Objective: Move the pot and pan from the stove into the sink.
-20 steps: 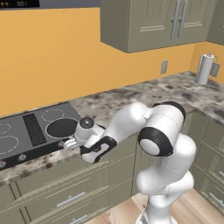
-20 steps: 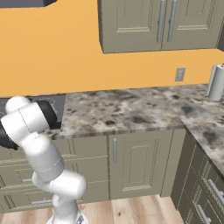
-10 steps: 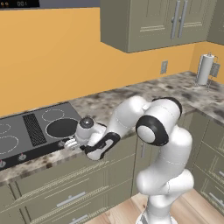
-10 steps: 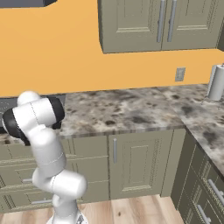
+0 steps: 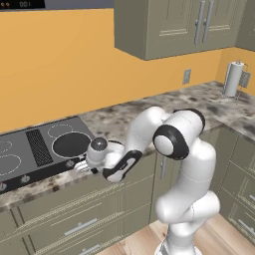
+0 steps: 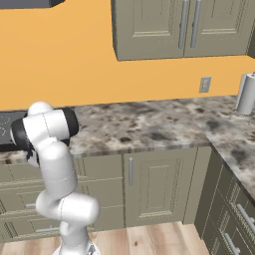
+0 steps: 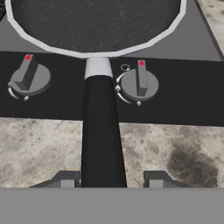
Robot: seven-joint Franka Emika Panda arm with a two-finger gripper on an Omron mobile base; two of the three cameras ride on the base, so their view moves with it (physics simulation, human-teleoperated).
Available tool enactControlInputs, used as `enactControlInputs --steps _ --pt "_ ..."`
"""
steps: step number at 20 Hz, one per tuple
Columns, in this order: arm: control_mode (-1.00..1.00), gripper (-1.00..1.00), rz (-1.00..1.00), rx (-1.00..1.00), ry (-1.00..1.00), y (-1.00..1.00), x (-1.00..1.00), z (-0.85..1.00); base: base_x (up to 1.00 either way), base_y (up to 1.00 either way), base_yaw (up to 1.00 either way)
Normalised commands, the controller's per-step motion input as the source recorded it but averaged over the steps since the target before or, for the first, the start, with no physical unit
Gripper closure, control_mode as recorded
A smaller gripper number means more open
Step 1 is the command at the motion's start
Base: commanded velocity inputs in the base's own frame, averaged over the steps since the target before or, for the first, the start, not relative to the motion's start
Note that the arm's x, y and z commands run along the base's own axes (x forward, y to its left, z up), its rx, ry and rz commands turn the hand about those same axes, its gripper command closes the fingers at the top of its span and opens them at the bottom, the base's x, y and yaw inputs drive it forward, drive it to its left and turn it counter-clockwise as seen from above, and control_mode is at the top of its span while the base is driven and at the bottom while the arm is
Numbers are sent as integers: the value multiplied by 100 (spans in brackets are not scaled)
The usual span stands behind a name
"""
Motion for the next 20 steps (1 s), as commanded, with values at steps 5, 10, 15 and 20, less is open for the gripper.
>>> enactControlInputs --steps 5,10,15,20 --pt "-100 100 -1 0 0 1 0 4 0 0 0" --pt "-100 100 -6 0 5 6 0 59 0 0 0" --pt "-100 100 -7 0 10 7 0 91 0 0 0" --pt "-100 100 -7 0 10 5 0 71 0 0 0"
